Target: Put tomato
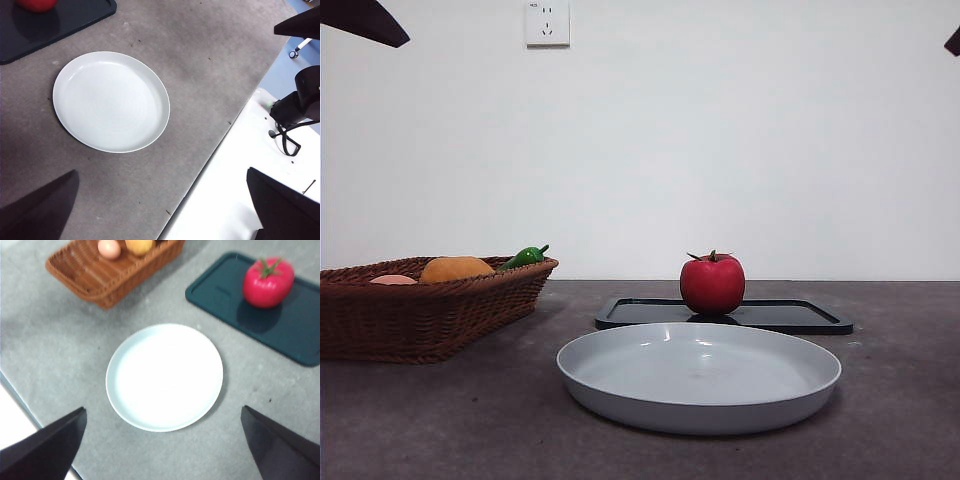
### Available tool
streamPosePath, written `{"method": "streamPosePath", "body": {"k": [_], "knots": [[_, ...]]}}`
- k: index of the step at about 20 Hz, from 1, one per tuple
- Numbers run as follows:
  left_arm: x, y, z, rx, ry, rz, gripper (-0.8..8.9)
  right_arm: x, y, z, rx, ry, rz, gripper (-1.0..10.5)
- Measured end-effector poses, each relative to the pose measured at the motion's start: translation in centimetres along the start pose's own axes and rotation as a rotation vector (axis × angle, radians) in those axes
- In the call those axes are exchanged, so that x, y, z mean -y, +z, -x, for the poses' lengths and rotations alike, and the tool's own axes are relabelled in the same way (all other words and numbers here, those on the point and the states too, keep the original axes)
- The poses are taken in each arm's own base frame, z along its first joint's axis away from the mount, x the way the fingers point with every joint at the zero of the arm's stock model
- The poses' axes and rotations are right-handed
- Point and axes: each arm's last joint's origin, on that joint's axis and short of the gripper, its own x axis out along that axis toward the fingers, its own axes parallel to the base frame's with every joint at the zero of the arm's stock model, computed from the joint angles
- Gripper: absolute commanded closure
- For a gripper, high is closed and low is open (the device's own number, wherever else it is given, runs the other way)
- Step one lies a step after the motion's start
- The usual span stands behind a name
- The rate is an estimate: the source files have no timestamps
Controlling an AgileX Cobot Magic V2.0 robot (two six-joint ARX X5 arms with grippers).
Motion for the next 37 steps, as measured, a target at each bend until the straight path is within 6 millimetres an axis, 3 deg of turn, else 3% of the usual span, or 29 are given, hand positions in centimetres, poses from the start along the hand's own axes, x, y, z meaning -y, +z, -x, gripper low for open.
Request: {"method": "streamPosePath", "body": {"k": [2, 3, 5, 8, 10, 32, 34, 37], "knots": [[0.0, 0.0, 0.0, 0.000, 0.000, 0.000, 2.81, 0.0, 0.0, 0.1, 0.003, 0.000, 0.001, 4.7], [0.0, 0.0, 0.0, 0.000, 0.000, 0.000, 3.43, 0.0, 0.0, 0.1, 0.001, 0.000, 0.000, 4.8], [0.0, 0.0, 0.0, 0.000, 0.000, 0.000, 5.07, 0.0, 0.0, 0.0, 0.000, 0.000, 0.000, 6.2], [0.0, 0.0, 0.0, 0.000, 0.000, 0.000, 6.75, 0.0, 0.0, 0.0, 0.001, 0.000, 0.000, 8.5], [0.0, 0.0, 0.0, 0.000, 0.000, -0.001, 8.10, 0.0, 0.0, 0.0, 0.000, 0.001, 0.000, 9.4], [0.0, 0.1, 0.2, 0.017, 0.022, -0.035, 8.06, -0.1, 0.0, 0.0, 0.000, 0.025, 0.000, 9.4], [-0.3, 0.6, 1.4, 0.125, 0.137, -0.094, 8.06, -0.1, 0.0, 0.0, 0.000, 0.025, 0.000, 9.4], [-0.4, 1.2, 5.1, 0.377, 0.360, -0.209, 8.06, -0.1, 0.0, 0.0, 0.000, 0.025, 0.000, 9.4]]}}
